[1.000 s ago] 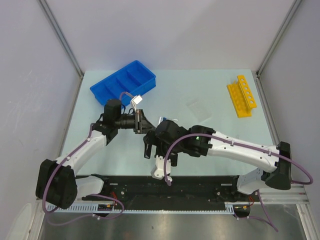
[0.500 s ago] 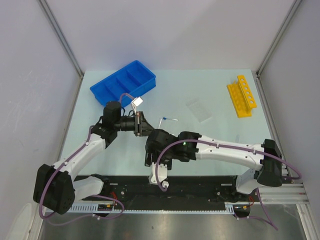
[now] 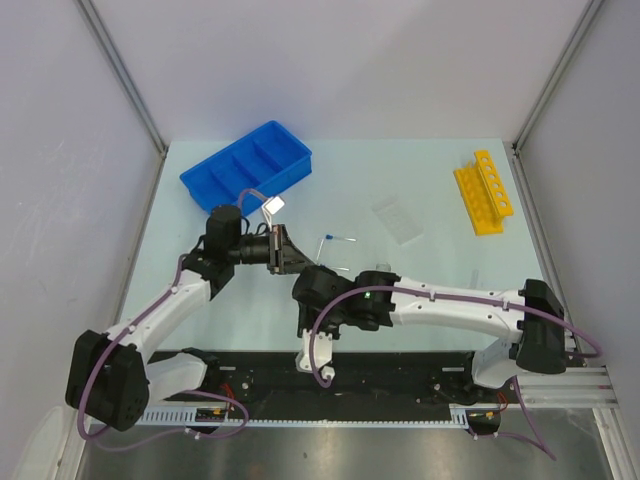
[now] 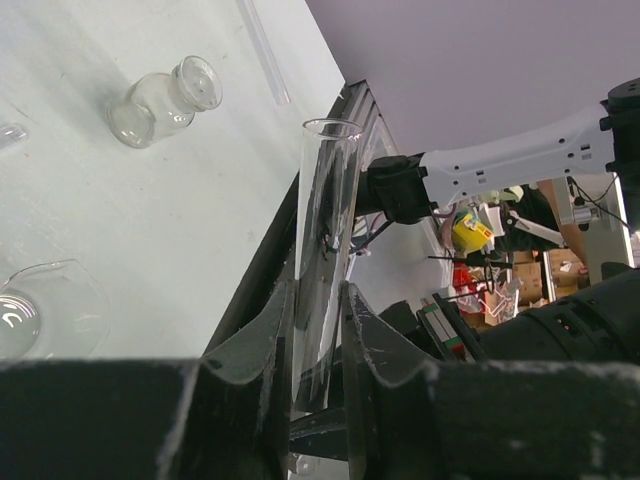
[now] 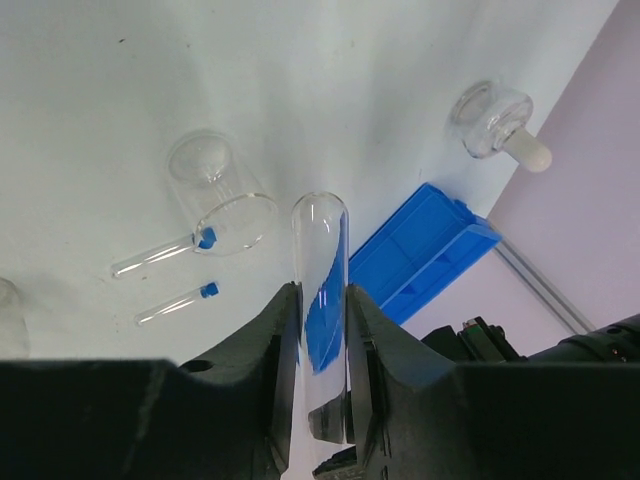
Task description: Organize the chemistry lab equipment
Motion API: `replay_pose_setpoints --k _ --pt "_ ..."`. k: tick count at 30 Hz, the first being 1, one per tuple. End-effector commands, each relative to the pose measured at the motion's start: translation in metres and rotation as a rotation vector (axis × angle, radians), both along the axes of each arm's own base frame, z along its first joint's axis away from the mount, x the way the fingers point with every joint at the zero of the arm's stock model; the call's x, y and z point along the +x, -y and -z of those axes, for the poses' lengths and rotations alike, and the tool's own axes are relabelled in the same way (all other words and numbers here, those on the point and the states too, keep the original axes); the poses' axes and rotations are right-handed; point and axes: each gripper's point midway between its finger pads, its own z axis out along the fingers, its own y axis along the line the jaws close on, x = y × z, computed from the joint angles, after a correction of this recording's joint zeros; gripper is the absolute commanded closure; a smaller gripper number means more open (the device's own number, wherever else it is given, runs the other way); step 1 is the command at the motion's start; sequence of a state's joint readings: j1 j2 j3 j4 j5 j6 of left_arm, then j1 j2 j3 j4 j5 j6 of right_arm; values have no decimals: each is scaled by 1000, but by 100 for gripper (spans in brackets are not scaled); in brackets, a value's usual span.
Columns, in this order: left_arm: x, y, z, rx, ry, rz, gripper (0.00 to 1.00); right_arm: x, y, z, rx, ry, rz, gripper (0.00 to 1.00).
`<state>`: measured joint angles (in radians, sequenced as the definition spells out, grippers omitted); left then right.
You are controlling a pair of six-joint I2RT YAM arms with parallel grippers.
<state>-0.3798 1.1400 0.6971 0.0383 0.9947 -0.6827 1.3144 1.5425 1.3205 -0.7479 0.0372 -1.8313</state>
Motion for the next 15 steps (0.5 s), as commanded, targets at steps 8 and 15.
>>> replay_pose_setpoints --k 8,15 --pt "7 -14 -53 -89 102 -114 29 -4 0 -34 163 -42 60 79" --pt "49 -88 -82 4 279 -466 0 -3 10 -57 304 -212 211 79"
